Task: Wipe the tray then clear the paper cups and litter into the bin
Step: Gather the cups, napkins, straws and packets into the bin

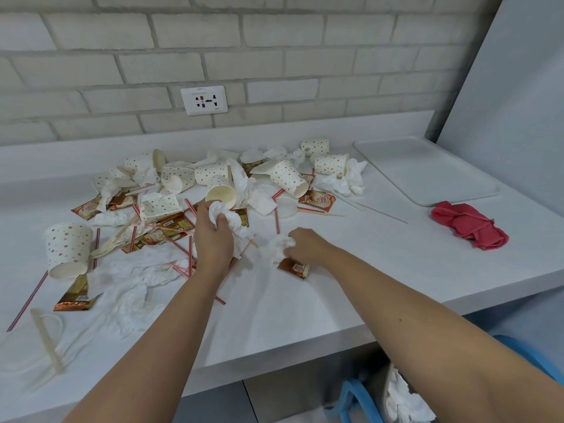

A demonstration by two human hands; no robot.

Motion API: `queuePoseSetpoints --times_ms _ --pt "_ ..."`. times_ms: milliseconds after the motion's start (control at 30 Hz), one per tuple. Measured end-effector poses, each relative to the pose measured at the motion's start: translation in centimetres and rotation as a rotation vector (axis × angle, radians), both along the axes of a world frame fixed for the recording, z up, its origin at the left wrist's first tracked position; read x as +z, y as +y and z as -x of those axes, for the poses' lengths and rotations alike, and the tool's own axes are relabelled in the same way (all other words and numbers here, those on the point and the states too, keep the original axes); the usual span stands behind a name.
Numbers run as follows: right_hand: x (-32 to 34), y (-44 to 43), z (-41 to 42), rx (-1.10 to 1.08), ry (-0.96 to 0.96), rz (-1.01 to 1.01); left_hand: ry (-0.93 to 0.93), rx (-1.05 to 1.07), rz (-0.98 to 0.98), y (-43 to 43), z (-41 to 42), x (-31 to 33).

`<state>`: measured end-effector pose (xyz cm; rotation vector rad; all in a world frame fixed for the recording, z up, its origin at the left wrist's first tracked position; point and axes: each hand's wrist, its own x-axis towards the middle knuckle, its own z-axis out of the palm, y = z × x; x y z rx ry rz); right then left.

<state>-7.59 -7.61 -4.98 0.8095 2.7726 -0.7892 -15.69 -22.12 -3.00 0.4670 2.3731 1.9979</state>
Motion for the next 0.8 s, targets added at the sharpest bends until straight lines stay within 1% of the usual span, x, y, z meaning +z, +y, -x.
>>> queuePoseSetpoints --times_ms 100,167,200,333,400,467,533,600,667,733,800 --pt "2.2 2.9 -1.3 -0.172 0.142 0.097 -0.025 0.003 -0.005 -0.2 0.3 0.0" --pt "2.7 5.1 -2.0 -0.25 0.255 0.057 -0.032 -0.002 -0.006 -0.2 0.2 -0.2" --pt "2.6 5.9 -2.2 -0.265 0.281 0.014 -0.033 -0.008 -0.005 -0.1 0.0 -0.2" --pt "1.0 6.2 -3.2 -0.265 0.235 -0.122 -0.068 -0.038 0.007 0.5 -0.6 -0.4" --pt "-0.1 6.2 -3.6 -0.323 0.227 -0.113 -0.086 -0.054 -0.005 0.8 -0.7 -0.6" --pt "-0.8 6.4 -3.6 -0.351 0.269 -0.073 -0.096 -0.059 0.0 0.9 -0.9 -0.6" --pt "-0.5 6.4 -3.7 -0.313 0.308 -0.087 -0.098 -0.06 0.009 0.9 -1.0 -0.6" --pt "-0.3 6.7 -3.8 -0.288 0.405 -0.131 -0.094 -0.06 0.021 0.9 -1.2 -0.7" --pt "-0.1 6.9 -4.0 -0.277 0.487 -0.115 -0.089 -0.06 0.028 0.9 -1.4 -0.8" --pt "0.2 6.9 -4.1 -0.197 0.44 -0.158 -0.09 -0.062 0.027 0.9 -1.5 -0.9" --pt "-0.3 6.8 -4.0 -0.057 0.289 -0.315 -0.09 -0.07 0.029 1.1 -1.5 -0.9"
